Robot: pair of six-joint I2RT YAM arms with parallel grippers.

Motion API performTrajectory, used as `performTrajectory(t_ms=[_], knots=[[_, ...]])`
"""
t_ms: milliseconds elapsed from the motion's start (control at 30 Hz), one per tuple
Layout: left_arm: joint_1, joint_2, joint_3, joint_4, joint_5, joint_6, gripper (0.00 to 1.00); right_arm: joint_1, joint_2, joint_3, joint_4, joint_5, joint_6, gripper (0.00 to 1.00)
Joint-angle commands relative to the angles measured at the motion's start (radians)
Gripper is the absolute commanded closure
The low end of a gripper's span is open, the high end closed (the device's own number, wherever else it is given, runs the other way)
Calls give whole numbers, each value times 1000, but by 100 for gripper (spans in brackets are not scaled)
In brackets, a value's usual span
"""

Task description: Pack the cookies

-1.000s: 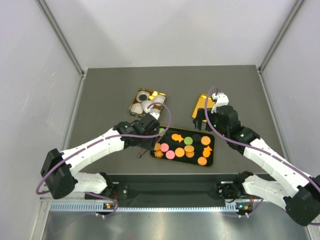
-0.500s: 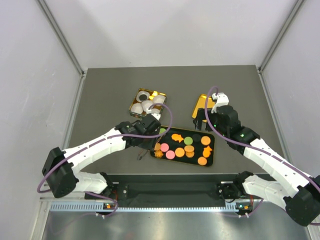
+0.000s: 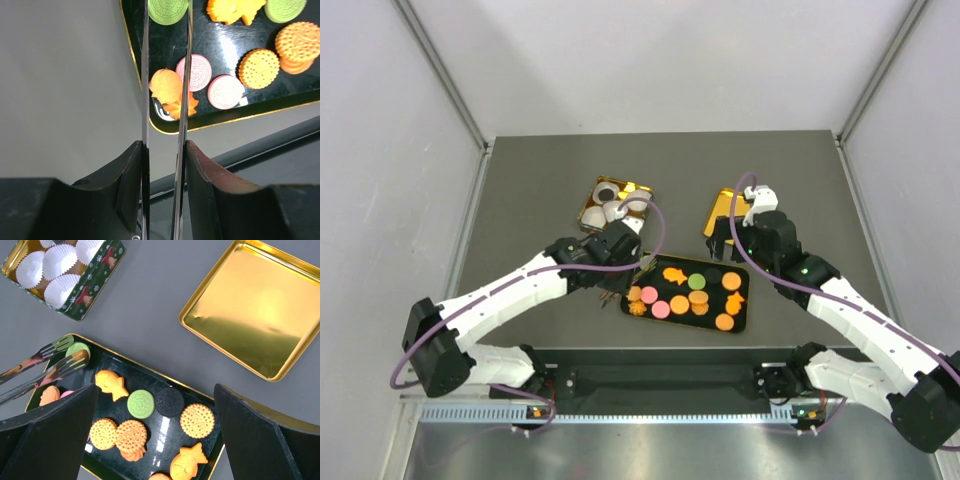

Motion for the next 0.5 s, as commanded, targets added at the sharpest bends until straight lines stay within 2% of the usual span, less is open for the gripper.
performTrajectory(t_ms=[0,267,467], knots=[[-5,-44,47,-11,16,15,61,-4,-28,-9,24,9,-16,0],[-5,-82,68,-5,57,24,62,-2,-28,-7,22,8,-16,0],[-3,-99,117,7,22,26,62,-4,-31,-7,24,8,-15,0]])
